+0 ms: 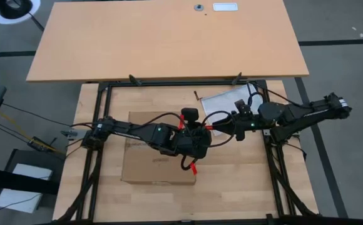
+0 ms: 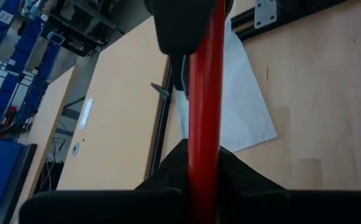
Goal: Unpack boxes
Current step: Open the cardboard box using the red cutter
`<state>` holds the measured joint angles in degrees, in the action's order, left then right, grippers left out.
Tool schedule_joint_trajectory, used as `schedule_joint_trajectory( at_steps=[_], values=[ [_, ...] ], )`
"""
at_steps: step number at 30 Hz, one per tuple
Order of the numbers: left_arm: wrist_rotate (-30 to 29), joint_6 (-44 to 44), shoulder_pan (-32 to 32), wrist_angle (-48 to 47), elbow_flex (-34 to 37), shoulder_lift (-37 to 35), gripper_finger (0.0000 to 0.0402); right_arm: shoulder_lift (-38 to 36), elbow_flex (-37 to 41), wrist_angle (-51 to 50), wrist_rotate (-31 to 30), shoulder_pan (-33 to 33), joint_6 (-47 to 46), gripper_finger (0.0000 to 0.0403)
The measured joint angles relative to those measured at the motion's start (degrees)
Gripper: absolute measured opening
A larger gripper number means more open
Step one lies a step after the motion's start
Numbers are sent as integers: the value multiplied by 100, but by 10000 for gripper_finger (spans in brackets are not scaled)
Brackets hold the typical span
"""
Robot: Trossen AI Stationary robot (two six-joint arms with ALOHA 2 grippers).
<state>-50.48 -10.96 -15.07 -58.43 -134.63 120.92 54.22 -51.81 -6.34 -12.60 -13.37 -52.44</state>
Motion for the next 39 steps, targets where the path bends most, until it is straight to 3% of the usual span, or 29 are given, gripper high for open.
schedule_joint_trajectory(
  at_steps=[9, 21, 26, 32, 39],
  values=[
    [-24, -16, 0, -25, 0, 0, 42, -4, 0, -117, -33, 0, 312, 146],
    [-131, -36, 4, -118, 0, 2, 42, -237, 13, -98, 293, 49, 593, 234],
    [-382, 306, 15, -125, -15, -20, 42, -567, 15, -258, 305, 74, 984, 246],
    [-376, 310, 15, -99, -15, -20, 42, -834, 17, -584, 448, 38, 2289, 242],
    [-439, 117, 3, -86, -15, -25, 42, -848, 17, -694, 140, -160, 5054, 249]
  ],
)
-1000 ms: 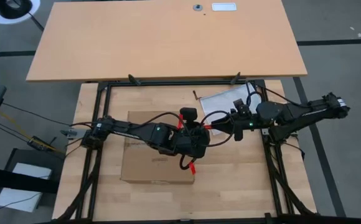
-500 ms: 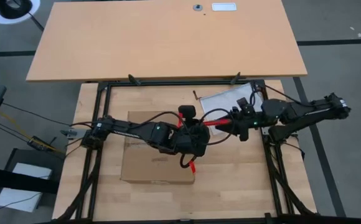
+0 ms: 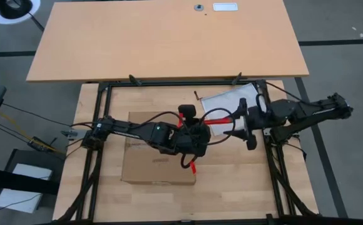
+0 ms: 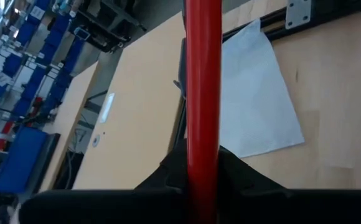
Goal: Unpack boxes
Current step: Open the cardboard box using the red cutter
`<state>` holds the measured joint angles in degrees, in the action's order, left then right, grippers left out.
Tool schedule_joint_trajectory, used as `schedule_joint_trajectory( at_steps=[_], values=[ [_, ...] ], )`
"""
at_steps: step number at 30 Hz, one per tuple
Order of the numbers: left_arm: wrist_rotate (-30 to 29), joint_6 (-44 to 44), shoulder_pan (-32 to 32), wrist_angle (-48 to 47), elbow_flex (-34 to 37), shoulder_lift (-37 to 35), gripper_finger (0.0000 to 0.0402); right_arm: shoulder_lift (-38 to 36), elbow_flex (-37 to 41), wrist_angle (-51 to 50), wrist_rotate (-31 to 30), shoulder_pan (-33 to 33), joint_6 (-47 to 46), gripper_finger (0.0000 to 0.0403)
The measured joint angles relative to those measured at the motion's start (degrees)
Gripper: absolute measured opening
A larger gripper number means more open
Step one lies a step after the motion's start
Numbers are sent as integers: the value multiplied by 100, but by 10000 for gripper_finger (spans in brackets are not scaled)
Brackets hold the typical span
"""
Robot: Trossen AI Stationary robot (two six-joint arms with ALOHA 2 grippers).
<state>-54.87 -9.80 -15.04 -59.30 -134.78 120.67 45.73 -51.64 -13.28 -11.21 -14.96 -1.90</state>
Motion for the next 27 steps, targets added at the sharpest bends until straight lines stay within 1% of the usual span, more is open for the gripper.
schedule_joint_trajectory(
  at_steps=[2, 4, 9, 13, 15, 18, 22, 24, 27],
  values=[
    [-1, -187, -5, -25, 0, -3, 42, 48, 0, 0, -5, -11, 490, 250],
    [-62, -384, -7, -27, 0, -3, 42, 87, 0, 12, -14, -10, 690, 247],
    [-395, -993, -11, -40, 4, -3, 42, 166, -7, 15, -52, 5, 656, 236],
    [-749, -1670, 21, 126, 4, 66, 42, 195, -8, 117, -100, 13, 172, 229],
    [-999, -2208, 28, 425, 9, 106, 42, 190, -11, 111, -124, 48, -108, 228],
    [-1243, -2902, 71, 1139, 12, 214, 42, 190, -13, 109, -174, 134, -387, 229],
    [-1438, -3282, 150, 1850, 9, 241, 42, 204, -13, 130, -91, 196, -561, 230],
    [-1473, -3479, 199, 1978, 9, 245, 42, 222, -13, 115, -93, 195, -582, 229],
    [-1454, -3552, 246, 1986, 9, 250, 42, 243, -13, 146, -115, 195, -682, 229]
  ],
)
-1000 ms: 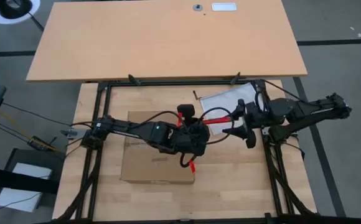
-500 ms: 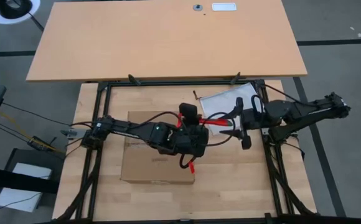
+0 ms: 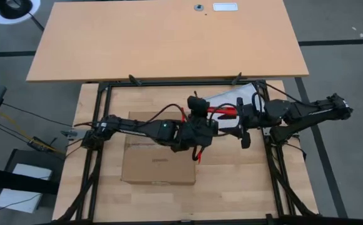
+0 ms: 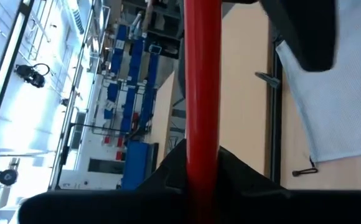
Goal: Unpack boxes
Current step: Open the cardboard box using the red cutter
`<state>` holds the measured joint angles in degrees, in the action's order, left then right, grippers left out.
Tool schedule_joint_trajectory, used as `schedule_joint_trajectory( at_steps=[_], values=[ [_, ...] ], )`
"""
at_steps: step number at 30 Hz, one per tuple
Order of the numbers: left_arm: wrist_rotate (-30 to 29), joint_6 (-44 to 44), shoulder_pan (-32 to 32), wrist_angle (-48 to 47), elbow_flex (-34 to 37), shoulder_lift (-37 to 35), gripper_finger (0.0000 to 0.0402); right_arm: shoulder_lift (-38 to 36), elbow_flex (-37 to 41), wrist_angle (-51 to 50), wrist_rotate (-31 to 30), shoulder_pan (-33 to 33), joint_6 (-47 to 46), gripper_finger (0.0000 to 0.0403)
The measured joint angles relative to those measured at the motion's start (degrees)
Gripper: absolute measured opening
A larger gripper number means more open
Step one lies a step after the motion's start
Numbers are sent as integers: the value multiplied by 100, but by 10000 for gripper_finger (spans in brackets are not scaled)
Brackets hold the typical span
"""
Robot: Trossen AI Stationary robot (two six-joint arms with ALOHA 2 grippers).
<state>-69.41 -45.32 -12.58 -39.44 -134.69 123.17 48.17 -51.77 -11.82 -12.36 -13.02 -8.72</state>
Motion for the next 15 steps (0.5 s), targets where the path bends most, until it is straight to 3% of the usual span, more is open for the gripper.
schedule_joint_trajectory(
  at_steps=[10, 15],
  values=[
    [-90, 227, -37, -88, -4, -2, 42, -7, 2, 361, -11, 35, -220, 228],
    [-470, 263, -64, -230, 1, 5, 42, -57, 2, 399, -66, 115, -339, 229]
  ],
)
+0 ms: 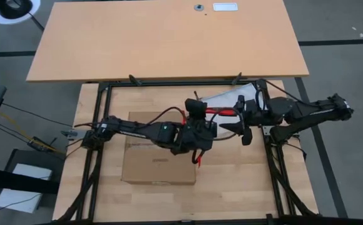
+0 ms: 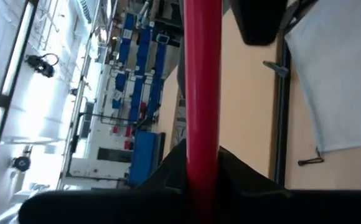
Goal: Unpack boxes
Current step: Open the cardboard box using the red cutter
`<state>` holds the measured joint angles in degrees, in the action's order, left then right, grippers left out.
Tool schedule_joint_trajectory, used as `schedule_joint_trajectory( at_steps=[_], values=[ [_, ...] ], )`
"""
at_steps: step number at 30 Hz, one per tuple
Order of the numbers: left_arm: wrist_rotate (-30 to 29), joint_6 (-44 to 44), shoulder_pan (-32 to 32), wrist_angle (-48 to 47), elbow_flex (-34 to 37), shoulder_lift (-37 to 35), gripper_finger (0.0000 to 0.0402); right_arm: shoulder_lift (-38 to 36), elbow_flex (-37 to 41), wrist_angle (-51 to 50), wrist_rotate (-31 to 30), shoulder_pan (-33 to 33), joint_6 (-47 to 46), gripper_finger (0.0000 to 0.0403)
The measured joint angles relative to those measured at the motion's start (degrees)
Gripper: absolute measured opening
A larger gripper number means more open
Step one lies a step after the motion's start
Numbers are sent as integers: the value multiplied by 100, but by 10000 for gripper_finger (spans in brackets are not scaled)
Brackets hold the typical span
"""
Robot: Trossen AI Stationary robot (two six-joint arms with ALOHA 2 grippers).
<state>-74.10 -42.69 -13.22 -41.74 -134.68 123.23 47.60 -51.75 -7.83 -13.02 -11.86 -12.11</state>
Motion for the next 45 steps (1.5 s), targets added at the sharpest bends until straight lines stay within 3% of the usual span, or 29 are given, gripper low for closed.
schedule_joint_trajectory(
  at_steps=[31, 36, 45],
  values=[
    [190, 172, -102, -100, -5, 124, 42, 24, 2, 76, 26, 156, -493, 230],
    [191, 455, -76, -350, -12, 122, 42, 26, 11, 116, -72, 162, -487, 250],
    [167, 75, -167, -213, 4, 135, 43, 63, -2, 250, -268, 160, -286, 274]
  ],
)
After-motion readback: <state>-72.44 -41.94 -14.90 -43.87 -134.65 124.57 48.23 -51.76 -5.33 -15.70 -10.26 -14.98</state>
